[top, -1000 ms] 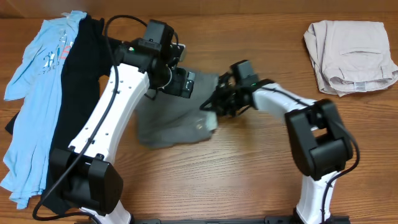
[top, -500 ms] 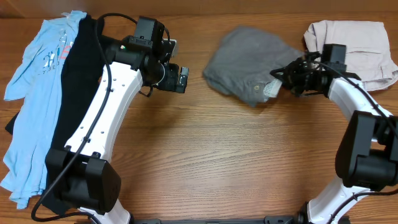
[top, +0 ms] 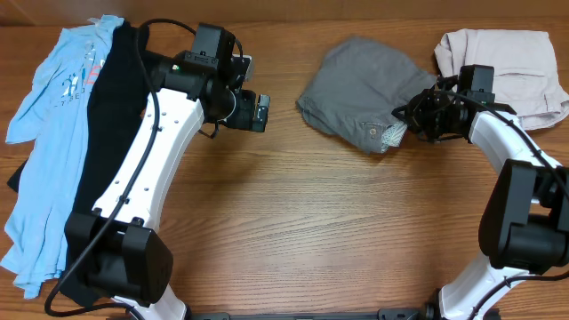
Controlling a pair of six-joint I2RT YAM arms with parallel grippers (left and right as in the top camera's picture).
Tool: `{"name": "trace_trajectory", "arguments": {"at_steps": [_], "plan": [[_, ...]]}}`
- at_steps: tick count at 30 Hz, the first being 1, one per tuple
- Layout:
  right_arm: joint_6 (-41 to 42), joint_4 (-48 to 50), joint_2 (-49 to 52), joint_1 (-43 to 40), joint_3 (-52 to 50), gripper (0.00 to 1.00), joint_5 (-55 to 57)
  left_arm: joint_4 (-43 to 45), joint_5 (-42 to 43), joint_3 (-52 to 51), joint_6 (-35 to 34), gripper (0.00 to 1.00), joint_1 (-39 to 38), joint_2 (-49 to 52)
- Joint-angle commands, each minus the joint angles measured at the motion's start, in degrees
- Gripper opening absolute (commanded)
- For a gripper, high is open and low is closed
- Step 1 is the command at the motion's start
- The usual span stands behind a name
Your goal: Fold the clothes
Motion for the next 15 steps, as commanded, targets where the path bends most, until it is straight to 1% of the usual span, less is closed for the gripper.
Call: {"name": "trace_trajectory", "arguments": {"at_steps": [1, 5, 6, 8, 11, 13, 15], "plan": [[-4.87, -2.99, -4.37, 0.09, 2.71, 0.04, -0.87, 0.11, -0.35, 0.68, -0.61, 1.00, 0.02, 0.68], [-12.85, -13.51, -7.04, 0.09, 6.75, 0.04, -1.90, 0.33, -0.96, 1.05, -0.59, 1.00, 0.52, 0.66], [-16.20, -18.60, -7.93, 0.11, 9.27, 0.04, -1.95, 0.22, -0.94, 1.70, -0.61, 1.00, 1.25, 0.59], [-20.26, -24.61, -8.76, 0.50, 12.41, 0.04, -1.95, -0.44, -0.94, 3.02, -0.61, 1.00, 2.36, 0.44], [-26.80, -34.73, -9.22, 2.62, 18.36, 0.04, -1.90, -3.54, -0.96, 7.82, -0.55, 1.00, 5.25, 0.37], [-29.77, -39.12, -9.22, 4.81, 21.20, 0.04, -1.84, -6.36, -0.96, 12.26, -0.09, 1.00, 7.98, 0.37], [-30.27, -42.12, -9.22, 8.13, 23.17, 0.04, -0.63, -8.66, -0.98, 15.58, 0.85, 1.00, 10.29, 0.37]]}}
